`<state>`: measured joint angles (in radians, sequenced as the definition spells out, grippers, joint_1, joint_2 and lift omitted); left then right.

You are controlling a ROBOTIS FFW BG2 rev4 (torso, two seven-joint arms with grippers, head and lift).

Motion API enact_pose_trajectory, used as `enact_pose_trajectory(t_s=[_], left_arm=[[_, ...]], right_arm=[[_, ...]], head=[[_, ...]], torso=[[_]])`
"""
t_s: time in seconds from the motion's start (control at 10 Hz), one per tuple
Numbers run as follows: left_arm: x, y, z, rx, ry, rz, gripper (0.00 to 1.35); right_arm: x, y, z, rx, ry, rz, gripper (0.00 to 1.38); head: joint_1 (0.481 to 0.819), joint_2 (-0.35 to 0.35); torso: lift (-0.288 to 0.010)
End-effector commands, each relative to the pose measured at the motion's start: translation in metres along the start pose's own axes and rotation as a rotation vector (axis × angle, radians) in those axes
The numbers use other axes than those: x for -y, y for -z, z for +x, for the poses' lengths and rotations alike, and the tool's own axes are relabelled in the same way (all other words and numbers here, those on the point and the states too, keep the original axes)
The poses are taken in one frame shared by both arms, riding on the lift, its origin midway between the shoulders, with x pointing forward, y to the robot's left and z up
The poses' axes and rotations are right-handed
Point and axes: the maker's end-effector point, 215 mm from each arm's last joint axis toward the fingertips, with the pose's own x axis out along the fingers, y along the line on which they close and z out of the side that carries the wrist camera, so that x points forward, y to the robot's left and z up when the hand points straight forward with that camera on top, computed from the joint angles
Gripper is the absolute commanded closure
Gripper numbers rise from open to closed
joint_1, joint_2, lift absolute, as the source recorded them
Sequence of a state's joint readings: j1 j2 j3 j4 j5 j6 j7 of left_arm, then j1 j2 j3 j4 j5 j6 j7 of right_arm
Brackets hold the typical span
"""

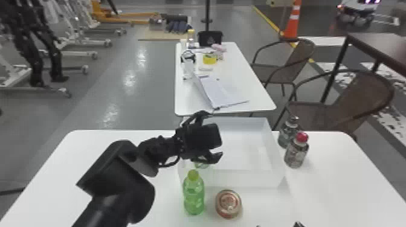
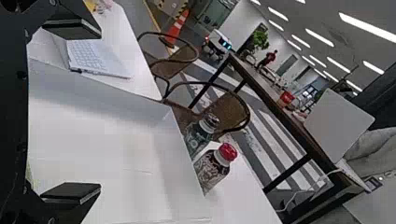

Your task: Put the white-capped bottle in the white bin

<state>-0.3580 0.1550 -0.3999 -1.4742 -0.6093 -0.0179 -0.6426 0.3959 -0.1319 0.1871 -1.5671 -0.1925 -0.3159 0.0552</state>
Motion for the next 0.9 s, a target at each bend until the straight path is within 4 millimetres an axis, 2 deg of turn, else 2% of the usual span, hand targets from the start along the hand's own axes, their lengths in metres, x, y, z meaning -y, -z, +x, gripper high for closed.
enact_pose_trajectory(t_s=[0.0,0.3,0.5,0.7,0.8], left_arm=[[-0.006,0.013,-0.011,-0.009,-0.030,-0.036,0.15],[-0.022,0.061,-0.059,0.000,-0.169,-0.216,0.15],[-0.026,0.109,-0.115,0.042,-0.379,-0.481,0.15],[-0.022,0.160,-0.181,0.005,-0.534,-0.571,0.15],[-0.016,0.176,-0.204,0.010,-0.593,-0.641,0.15]], right_arm=[[0.001,0.002,-0.002,-0.004,0.002,0.000,0.11],[0.001,0.002,-0.004,-0.005,0.002,0.004,0.11],[0.001,0.002,-0.004,-0.005,0.002,0.004,0.12],[0.002,0.004,-0.007,-0.009,0.005,0.007,0.12],[0.003,0.003,-0.007,-0.008,0.005,0.005,0.11]], head=[[0.549,0.000],[0.549,0.000],[0.549,0.000],[0.549,0.000],[0.549,0.000]], torso=[[-0.100],[-0.100],[-0.100],[-0.100],[-0.100]])
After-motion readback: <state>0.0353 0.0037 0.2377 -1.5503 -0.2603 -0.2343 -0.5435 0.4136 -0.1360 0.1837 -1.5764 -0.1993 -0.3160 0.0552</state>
